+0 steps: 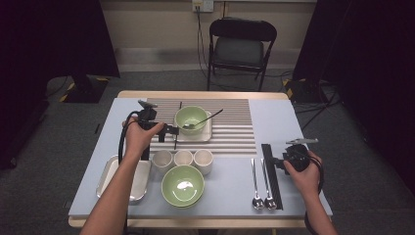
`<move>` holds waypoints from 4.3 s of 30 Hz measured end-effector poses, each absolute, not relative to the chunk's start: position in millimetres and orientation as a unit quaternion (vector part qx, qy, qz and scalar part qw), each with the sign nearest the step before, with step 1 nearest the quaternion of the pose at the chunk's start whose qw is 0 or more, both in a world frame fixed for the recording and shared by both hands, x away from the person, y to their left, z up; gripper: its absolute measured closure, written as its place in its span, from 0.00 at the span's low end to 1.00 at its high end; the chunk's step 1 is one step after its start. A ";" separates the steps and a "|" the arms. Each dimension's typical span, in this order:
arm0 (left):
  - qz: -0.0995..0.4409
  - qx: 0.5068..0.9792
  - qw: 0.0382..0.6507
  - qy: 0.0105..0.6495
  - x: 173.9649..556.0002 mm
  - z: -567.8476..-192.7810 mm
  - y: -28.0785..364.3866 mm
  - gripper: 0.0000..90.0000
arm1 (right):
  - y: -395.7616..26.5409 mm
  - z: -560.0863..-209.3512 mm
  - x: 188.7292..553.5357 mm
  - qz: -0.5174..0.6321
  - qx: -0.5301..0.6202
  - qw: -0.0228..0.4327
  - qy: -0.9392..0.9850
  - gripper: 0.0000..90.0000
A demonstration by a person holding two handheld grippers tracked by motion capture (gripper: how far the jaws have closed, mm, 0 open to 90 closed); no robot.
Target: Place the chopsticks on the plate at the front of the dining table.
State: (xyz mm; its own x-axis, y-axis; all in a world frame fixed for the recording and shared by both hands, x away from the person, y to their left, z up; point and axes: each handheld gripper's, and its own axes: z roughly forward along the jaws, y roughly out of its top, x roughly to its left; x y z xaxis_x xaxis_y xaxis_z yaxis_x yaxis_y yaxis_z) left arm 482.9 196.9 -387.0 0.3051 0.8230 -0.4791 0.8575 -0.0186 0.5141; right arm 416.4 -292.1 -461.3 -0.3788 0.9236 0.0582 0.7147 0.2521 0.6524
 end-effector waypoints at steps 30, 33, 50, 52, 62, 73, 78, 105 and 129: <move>-0.021 0.717 0.378 0.585 481.4 -386.2 195.8 0.38 | -298.1 -459.6 412.3 0.277 0.547 0.196 0.765 0.90; -0.028 0.717 0.380 0.583 481.1 -386.0 195.2 0.39 | -298.3 -459.6 413.1 0.281 0.558 0.193 0.757 0.91; -0.024 0.716 0.381 0.584 482.3 -382.9 197.1 0.39 | -300.6 -462.2 416.8 0.294 0.559 0.199 0.749 0.82; -0.025 0.716 0.383 0.584 481.5 -381.9 196.0 0.39 | -299.6 -461.0 413.8 0.285 0.561 0.199 0.751 0.82; -0.024 0.719 0.383 0.580 479.5 -380.5 193.6 0.39 | -297.3 -463.2 406.9 0.283 0.574 0.213 0.739 0.81; -0.016 0.722 0.381 0.578 478.2 -378.2 198.1 0.40 | -288.8 -459.5 407.9 0.259 0.604 0.208 0.725 0.94; -0.018 0.719 0.381 0.581 479.6 -379.0 200.7 0.40 | -293.9 -459.9 408.3 0.275 0.616 0.192 0.713 0.96; -0.016 0.728 0.383 0.569 474.2 -375.1 200.0 0.38 | -306.7 -441.0 408.7 0.350 0.609 0.166 0.692 0.96; -0.029 0.738 0.385 0.553 468.4 -371.7 180.4 0.37 | -284.7 -410.3 416.5 0.379 0.580 0.165 0.702 0.96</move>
State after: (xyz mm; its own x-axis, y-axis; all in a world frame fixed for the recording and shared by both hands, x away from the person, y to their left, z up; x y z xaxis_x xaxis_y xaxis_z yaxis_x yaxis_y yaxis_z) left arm 468.4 180.4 -371.7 0.3864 0.7948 -0.4680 0.8391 -0.0923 0.5361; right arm 416.5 -284.7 -410.3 -0.2730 0.9394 0.2074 0.6891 0.0405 0.7236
